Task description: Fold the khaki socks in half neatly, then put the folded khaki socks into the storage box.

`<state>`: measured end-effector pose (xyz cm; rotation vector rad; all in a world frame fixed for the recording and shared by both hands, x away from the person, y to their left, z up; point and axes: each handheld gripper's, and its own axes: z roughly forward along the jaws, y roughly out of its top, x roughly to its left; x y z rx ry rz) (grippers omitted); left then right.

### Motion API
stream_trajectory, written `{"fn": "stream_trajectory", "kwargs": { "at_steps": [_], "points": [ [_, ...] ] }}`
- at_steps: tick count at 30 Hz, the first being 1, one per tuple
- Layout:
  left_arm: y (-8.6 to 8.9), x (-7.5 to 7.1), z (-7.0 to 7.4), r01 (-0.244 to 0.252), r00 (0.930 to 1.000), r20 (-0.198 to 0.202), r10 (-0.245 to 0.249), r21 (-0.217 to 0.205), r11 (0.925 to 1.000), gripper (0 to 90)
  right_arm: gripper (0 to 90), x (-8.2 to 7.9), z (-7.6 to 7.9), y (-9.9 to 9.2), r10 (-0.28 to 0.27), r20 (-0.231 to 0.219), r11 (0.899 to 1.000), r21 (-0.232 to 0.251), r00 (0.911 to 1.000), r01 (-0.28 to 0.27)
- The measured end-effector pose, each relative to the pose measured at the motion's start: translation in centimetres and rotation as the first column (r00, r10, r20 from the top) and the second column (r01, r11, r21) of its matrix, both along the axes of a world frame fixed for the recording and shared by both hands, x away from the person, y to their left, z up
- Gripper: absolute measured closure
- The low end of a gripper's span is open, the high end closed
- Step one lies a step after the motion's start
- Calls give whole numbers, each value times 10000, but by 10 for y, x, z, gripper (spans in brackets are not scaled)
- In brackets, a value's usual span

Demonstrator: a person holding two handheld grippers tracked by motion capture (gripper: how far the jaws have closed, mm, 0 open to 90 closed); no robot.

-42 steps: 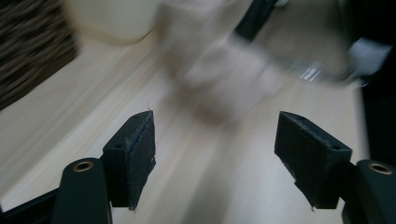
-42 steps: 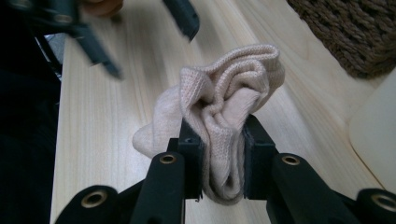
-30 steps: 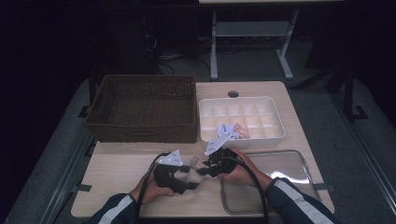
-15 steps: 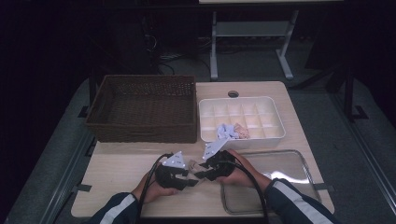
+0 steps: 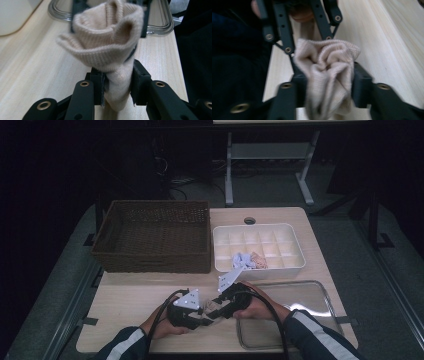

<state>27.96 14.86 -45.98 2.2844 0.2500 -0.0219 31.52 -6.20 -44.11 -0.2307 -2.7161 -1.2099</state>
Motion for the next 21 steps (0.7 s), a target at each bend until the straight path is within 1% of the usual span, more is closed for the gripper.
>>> {"fn": "stream_trajectory", "kwargs": {
  "at_steps": [1,2,3,4,5,6,8,9,10,11,12,13,14,15,16,17,18,19,20,21],
  "points": [
    [1,1,0,-214,9997,-129,212,-165,9996,640,652,-1,1,0,3,302,10000,31,9995,-4],
    [4,2,1,-331,9994,-114,329,-220,9992,584,662,-2,3,1,-139,592,9999,-38,9982,142],
    [6,2,2,-502,9987,-39,501,-203,9985,500,667,-3,4,1,-217,697,9997,-53,9973,221],
    [9,4,4,-651,9977,164,651,39,9979,417,670,-5,5,-1,-357,548,9991,-196,9979,368],
    [13,5,4,-854,9961,232,852,85,9963,364,672,-4,5,-1,-437,646,9987,-219,9970,452],
    [18,5,4,-1065,9941,218,1062,99,9943,323,673,-3,6,-3,-574,663,9978,-299,9961,594],
    [30,6,4,-1481,9878,544,1459,384,9882,272,674,-1,6,-6,-725,741,9972,-153,9946,739],
    [37,7,4,-1659,9848,605,1631,448,9851,250,675,0,8,-8,-866,795,9960,-150,9931,880],
    [37,7,4,-1659,9848,605,1631,448,9851,246,675,0,8,-8,-866,795,9960,-150,9931,880],
    [49,10,3,-2042,9772,739,1992,667,9767,237,675,0,11,-12,-1053,731,9943,-58,9917,1060],
    [55,11,2,-2156,9742,866,2086,805,9732,214,675,0,14,-13,-1228,728,9922,-117,9898,1240],
    [60,12,1,-2314,9708,836,2247,813,9695,202,675,0,15,-15,-1364,849,9903,-166,9870,1382],
    [66,14,-1,-2446,9684,690,2397,756,9667,195,676,0,18,-17,-1416,780,9897,-97,9868,1428],
    [71,15,-2,-2562,9655,684,2514,734,9638,187,676,1,20,-19,-1501,816,9886,46,9853,1502],
    [75,15,-3,-2625,9638,679,2577,747,9620,186,676,1,23,-22,-1642,903,9863,16,9823,1647],
    [79,17,-4,-2679,9626,620,2638,699,9609,186,676,1,25,-24,-1692,965,9855,47,9809,1695],
    [79,17,-4,-2679,9626,620,2638,699,9609,183,676,1,25,-24,-1692,965,9855,47,9809,1695],
    [84,18,-8,-2773,9603,537,2737,771,9577,180,676,2,30,-30,-1881,932,9821,70,9777,1882],
    [86,19,-10,-2772,9603,554,2733,822,9573,180,676,2,32,-33,-2062,938,9784,52,9740,2066],
    [88,20,-11,-2774,9596,726,2718,819,9573,177,676,4,34,-37,-2151,1001,9765,117,9715,2150]
  ]
}}
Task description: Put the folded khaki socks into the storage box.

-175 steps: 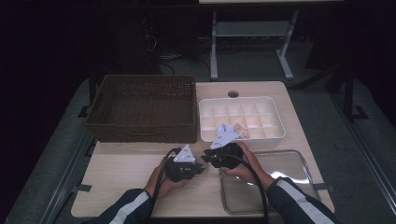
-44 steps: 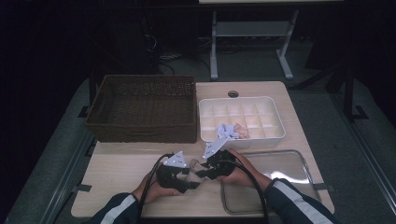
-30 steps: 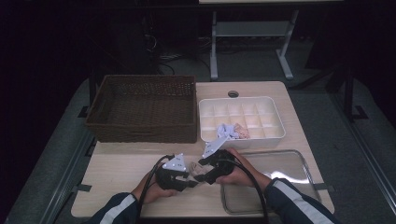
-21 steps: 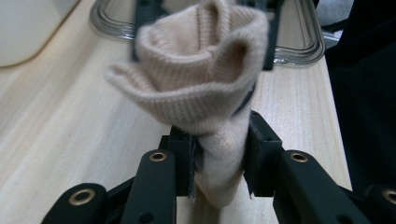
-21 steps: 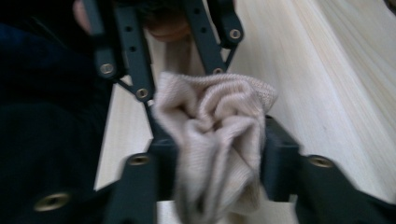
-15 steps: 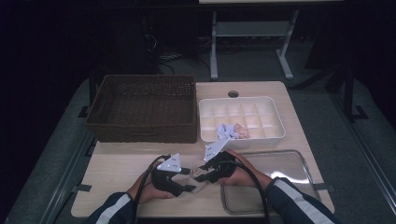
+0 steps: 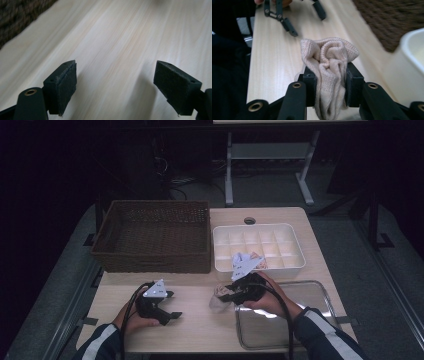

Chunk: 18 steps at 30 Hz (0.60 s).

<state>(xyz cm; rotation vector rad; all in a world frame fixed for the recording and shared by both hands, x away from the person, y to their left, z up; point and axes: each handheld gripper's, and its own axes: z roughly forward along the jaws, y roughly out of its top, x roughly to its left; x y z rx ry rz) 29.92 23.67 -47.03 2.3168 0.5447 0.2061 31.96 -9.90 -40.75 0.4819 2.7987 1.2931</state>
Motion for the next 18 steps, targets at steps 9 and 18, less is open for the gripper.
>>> {"fn": "stream_trajectory", "kwargs": {
  "at_steps": [9,18],
  "points": [
    [5,4,-5,-442,9987,237,454,-460,9980,173,676,4,18,-36,-1204,160,9925,238,9926,1200],
    [4,8,-5,-575,9979,263,586,-406,9975,173,676,3,32,-63,-1988,541,9797,368,9786,1970]
  ]
}}
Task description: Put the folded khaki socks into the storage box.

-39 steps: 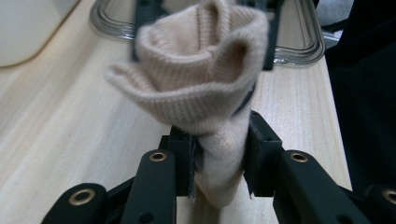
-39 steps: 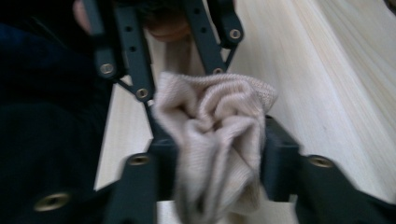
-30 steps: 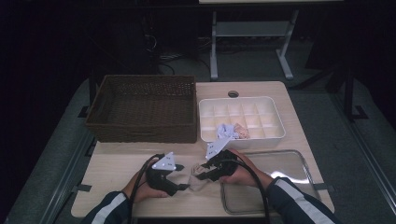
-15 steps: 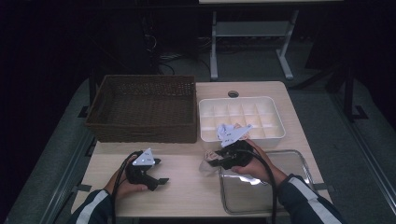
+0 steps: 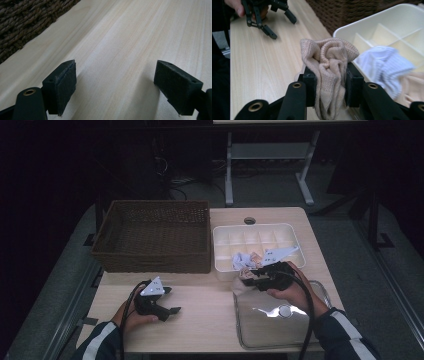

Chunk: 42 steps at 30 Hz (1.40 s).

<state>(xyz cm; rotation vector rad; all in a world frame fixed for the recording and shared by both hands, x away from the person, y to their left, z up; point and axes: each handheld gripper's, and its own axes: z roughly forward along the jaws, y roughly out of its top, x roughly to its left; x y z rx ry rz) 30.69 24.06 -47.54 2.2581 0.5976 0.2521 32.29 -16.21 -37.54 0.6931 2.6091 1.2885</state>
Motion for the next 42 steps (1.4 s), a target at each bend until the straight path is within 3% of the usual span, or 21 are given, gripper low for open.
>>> {"fn": "stream_trajectory", "kwargs": {
  "at_steps": [9,14,24,28,38,42],
  "points": [
    [-1,1,0,-45,10000,-30,44,-66,10000,174,675,1,19,-35,-875,444,9962,20,9952,875],
    [-1,1,0,-30,10000,14,30,-52,10000,173,675,5,23,-55,-1457,660,9890,-170,9871,1471],
    [-1,1,0,-43,10000,-3,43,-36,10000,172,675,18,36,-99,-2844,1049,9575,-187,9529,2879],
    [-1,2,0,-17,10000,4,17,-9,10000,171,675,24,35,-100,-3090,1191,9454,-696,9436,3183],
    [-1,2,0,10,10000,24,-10,21,10000,170,675,54,18,-89,-3268,897,9289,-1530,9408,3373],
    [-1,2,0,-3,10000,-12,3,1,10000,170,675,64,10,-88,-3466,746,9159,-1884,9351,3545]
  ]
}}
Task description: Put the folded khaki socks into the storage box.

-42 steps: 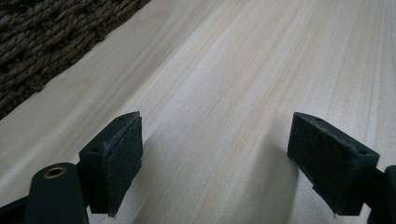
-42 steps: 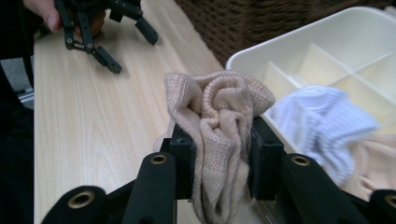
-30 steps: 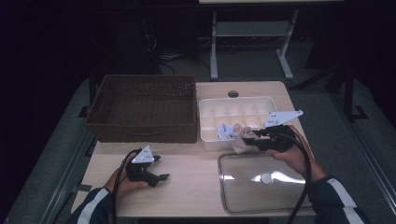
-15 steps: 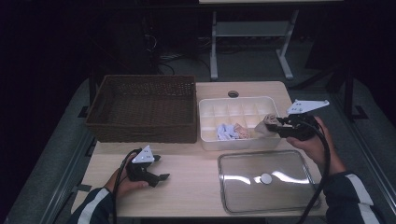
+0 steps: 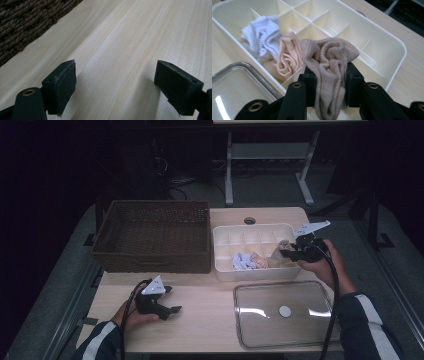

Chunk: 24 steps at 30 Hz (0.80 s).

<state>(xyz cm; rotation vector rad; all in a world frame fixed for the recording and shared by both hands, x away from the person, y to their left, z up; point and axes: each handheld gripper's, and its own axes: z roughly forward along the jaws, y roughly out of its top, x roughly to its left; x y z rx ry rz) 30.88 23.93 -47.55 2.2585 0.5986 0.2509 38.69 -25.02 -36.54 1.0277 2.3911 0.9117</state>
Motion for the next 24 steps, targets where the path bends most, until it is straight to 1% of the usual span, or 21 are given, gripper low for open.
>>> {"fn": "stream_trajectory", "kwargs": {
  "at_steps": [2,4,6,10,14,18,19,20,21,23,24],
  "points": [
    [0,0,0,-2,10000,-2,2,-4,10000,170,675,4,-3,1,-9,-108,9997,-233,9999,6],
    [0,0,0,0,10000,-4,0,-2,10000,170,675,5,-6,5,111,-217,9990,-420,9997,-120],
    [0,0,0,-2,10000,-4,2,-2,10000,170,675,6,-8,10,194,-213,9967,-781,9996,-210],
    [0,0,0,-6,10000,3,6,-10,10000,170,674,9,-14,18,348,-435,9924,-1165,9984,-397],
    [0,0,0,-14,10000,0,14,-27,10000,170,670,14,-22,25,519,-922,9885,-1368,9944,-643],
    [0,0,0,-16,10000,-1,16,-31,10000,170,669,17,-25,33,738,-1351,9847,-1469,9881,-936],
    [0,0,0,-16,10000,-1,16,-31,10000,170,669,17,-25,33,738,-1351,9847,-1469,9881,-936],
    [0,0,0,-13,10000,-3,13,-27,10000,170,669,20,-27,36,751,-1706,9829,-1533,9825,-1017],
    [0,0,0,-13,10000,-5,13,-23,10000,170,669,22,-29,37,794,-1804,9808,-1614,9804,-1091],
    [-1,0,0,-11,10000,-4,11,-25,10000,170,669,27,-33,38,777,-2276,9805,-1588,9706,-1158],
    [-1,0,0,-17,10000,0,17,-35,10000,170,669,30,-35,38,769,-2425,9801,-1594,9671,-1179]
  ]
}}
